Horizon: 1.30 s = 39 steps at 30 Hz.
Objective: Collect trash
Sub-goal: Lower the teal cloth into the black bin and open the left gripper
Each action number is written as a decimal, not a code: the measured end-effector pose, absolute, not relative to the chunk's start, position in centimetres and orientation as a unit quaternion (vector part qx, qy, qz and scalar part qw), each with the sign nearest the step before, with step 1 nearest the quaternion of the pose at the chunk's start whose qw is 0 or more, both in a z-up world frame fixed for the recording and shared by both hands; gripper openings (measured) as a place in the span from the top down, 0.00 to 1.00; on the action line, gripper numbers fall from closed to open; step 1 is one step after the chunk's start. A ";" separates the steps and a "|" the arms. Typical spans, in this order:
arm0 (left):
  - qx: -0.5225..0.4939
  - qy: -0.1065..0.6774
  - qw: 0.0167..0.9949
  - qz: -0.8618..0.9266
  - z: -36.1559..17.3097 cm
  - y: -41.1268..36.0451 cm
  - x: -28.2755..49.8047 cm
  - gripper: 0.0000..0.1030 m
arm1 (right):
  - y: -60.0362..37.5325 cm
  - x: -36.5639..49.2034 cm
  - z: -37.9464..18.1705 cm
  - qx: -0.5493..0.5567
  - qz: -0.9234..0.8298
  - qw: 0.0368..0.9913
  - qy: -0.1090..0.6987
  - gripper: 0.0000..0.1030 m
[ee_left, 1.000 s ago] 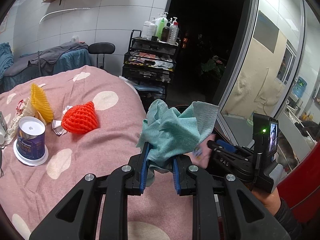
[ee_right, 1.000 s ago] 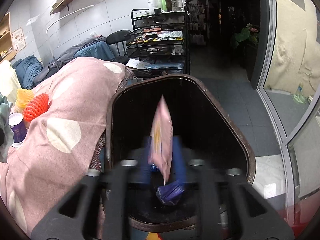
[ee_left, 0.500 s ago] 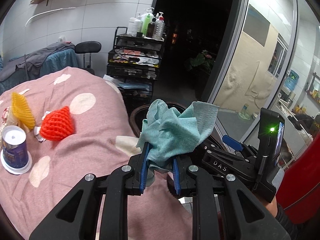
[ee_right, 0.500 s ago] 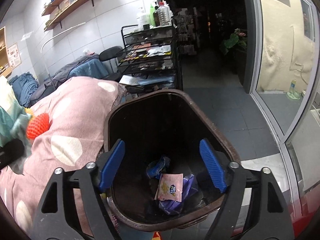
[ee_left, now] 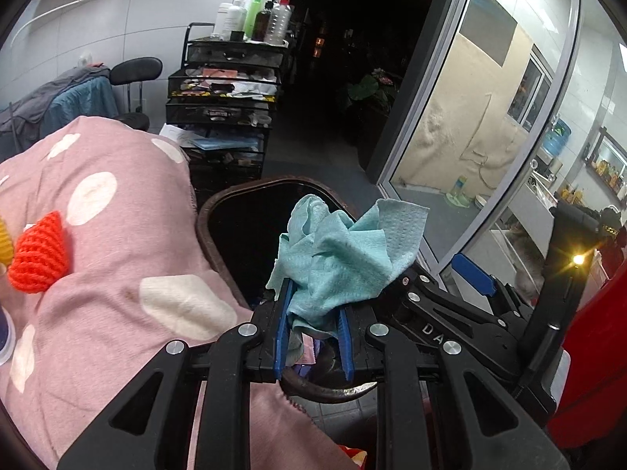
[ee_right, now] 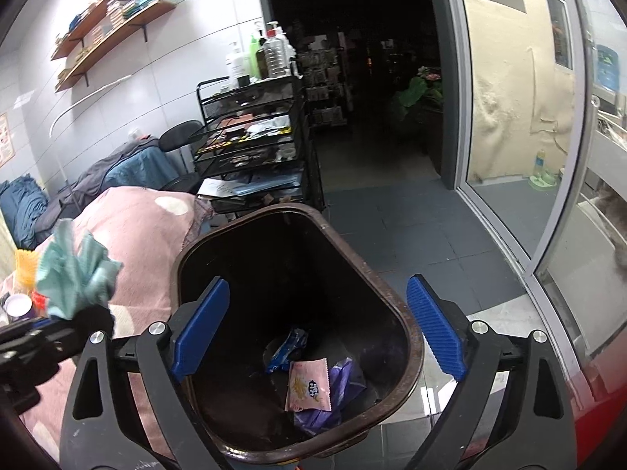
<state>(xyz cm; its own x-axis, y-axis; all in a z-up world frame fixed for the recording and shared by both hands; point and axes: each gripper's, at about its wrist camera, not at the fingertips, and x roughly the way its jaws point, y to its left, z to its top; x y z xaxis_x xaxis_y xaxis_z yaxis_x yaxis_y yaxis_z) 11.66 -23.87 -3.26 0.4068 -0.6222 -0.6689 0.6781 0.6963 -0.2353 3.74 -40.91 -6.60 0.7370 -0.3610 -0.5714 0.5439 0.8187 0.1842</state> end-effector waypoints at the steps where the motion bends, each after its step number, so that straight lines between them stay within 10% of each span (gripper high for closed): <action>1: 0.038 0.385 0.836 -0.389 -3.3 -24.2 11.8 0.80 | -41.0 3.5 -6.7 0.173 -0.250 0.915 0.266 0.11; 10: 0.058 0.409 0.824 -0.387 -4.5 -26.7 12.9 0.76 | -42.5 3.3 -7.0 0.190 -0.277 0.902 0.273 0.09; 18: 0.067 0.407 0.836 -0.363 -5.2 -26.7 13.3 0.18 | -43.5 2.9 -7.3 0.196 -0.306 0.889 0.277 0.05; 39: 0.083 0.305 0.893 -0.320 -1.6 -21.9 9.9 0.07 | -42.9 3.0 -7.2 0.194 -0.278 0.903 0.262 0.05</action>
